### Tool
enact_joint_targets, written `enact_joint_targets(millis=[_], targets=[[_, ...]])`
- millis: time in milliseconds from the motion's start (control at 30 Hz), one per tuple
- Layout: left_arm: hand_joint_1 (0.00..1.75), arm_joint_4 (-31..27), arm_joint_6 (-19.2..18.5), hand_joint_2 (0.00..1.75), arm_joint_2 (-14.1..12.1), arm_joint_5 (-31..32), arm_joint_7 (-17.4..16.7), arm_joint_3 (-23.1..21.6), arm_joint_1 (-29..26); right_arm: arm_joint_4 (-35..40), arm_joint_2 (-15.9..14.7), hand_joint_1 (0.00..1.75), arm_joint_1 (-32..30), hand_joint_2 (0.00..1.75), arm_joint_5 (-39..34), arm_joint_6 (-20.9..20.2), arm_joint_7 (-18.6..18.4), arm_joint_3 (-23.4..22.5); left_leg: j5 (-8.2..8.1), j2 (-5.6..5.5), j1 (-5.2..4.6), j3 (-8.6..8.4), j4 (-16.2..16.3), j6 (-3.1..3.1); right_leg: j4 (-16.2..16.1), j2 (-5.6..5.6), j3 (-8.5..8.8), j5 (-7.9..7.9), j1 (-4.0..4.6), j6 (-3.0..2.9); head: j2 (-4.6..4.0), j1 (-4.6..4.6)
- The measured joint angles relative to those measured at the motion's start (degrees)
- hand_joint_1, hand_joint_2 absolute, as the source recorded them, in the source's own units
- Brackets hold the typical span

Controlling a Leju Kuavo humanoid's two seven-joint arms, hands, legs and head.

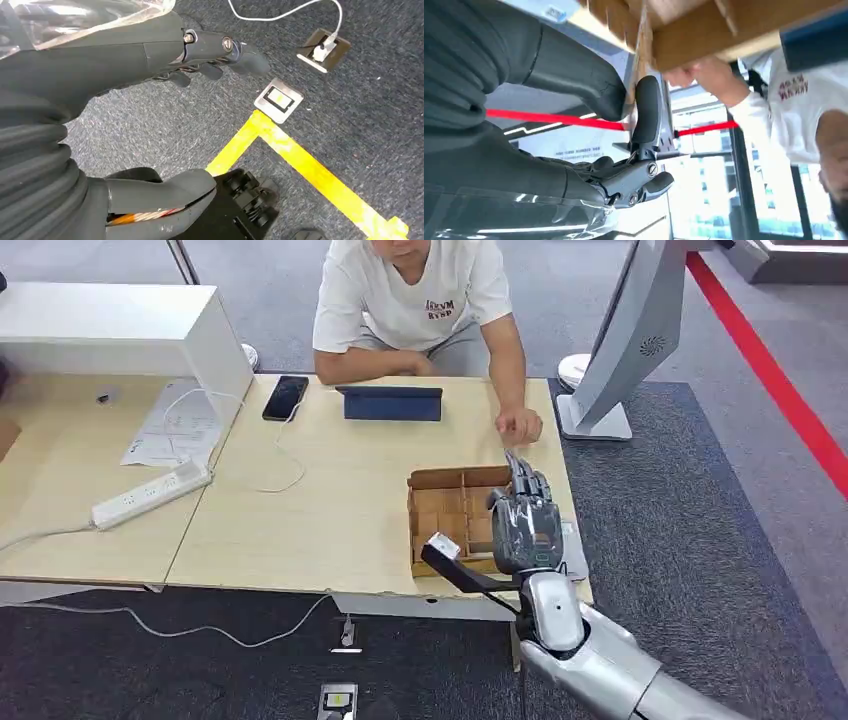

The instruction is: Pass the card to the sensor for recognition and then transmit it.

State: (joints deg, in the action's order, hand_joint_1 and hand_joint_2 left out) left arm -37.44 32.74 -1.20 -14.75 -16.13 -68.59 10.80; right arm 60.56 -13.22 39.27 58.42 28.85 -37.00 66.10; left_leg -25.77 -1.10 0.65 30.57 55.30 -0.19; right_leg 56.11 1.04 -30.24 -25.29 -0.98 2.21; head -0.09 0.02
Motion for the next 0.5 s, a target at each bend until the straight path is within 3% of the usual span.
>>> enact_joint_targets(millis=[233, 400, 500], targets=[[0.0, 0.02, -0.02, 1.75, 0.07, 1.03, 0.83, 0.0, 0.17, 6.59, -2.41, 1.75, 1.39, 1.75, 3.48, -0.42, -1.75, -1.47, 0.0, 0.0, 0.0, 0.01, 0.0, 0.0, 0.0, 0.0, -0.01, 0.0, 0.0, 0.0, 0.0, 0.0], [0.0, 0.02, -0.39, 1.75, 0.13, 1.51, 1.01, 0.0, 0.21, 10.69, -3.19, 1.75, 3.85, 1.75, 4.37, -5.44, -1.29, -1.6, 0.0, 0.0, 0.0, 0.01, 0.0, 0.0, 0.01, 0.01, -0.01, 0.0, 0.0, 0.0, 0.0, -0.02], [0.0, 0.02, -0.94, 1.75, 0.15, 2.05, 0.96, 0.0, 0.26, 11.44, -3.0, 1.75, 5.7, 1.75, 0.29, -7.65, -0.5, -1.25, 0.0, -0.01, 0.0, 0.02, -0.01, 0.0, 0.02, 0.01, 0.0, 0.0, 0.01, 0.0, 0.0, -0.02]])
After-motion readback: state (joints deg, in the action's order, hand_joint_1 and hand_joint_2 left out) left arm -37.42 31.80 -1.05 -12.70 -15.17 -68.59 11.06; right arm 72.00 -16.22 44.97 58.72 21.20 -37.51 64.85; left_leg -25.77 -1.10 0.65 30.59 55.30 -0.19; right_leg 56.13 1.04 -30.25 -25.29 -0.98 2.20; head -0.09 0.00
